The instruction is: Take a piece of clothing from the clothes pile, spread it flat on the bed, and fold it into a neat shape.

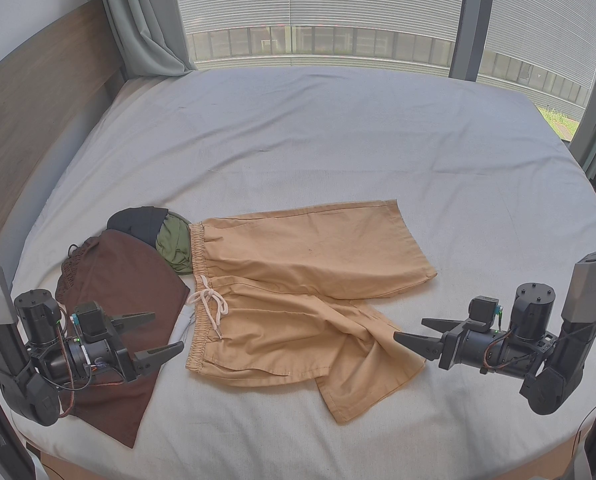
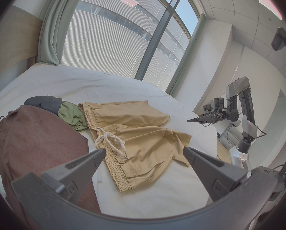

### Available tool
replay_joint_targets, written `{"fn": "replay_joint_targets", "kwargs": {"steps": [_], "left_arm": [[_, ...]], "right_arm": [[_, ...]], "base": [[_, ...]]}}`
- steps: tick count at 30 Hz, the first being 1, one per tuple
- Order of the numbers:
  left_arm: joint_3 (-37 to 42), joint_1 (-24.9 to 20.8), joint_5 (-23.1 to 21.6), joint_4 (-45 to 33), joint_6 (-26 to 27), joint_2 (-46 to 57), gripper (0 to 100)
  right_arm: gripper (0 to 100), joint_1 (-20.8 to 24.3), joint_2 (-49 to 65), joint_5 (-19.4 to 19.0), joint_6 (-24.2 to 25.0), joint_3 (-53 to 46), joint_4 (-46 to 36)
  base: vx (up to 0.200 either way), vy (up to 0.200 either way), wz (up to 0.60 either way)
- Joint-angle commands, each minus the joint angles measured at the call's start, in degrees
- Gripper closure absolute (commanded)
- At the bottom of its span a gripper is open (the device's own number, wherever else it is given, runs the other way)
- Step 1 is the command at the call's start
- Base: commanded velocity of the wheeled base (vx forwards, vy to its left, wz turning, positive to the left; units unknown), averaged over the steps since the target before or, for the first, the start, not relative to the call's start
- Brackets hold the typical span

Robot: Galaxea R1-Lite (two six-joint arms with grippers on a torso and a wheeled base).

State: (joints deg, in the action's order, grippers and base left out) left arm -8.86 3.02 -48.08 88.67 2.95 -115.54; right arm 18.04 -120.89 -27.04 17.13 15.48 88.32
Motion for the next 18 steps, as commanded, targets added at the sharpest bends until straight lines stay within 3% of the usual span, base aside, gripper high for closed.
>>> {"fn": "replay_joint_targets", "kwargs": {"steps": [1,18], "left_arm": [[0.0,0.1,0.0,0.0,0.1,-1.1,0],[0.1,0.1,0.0,0.1,0.4,-1.7,0]], "right_arm": [[0,-0.6,-4.5,0.1,-0.3,-0.6,0.0],[0,-4.2,-11.6,0.7,-1.7,-2.9,0.0]], "base": [[0.0,0.0,0.0],[0.0,0.0,0.0]]}}
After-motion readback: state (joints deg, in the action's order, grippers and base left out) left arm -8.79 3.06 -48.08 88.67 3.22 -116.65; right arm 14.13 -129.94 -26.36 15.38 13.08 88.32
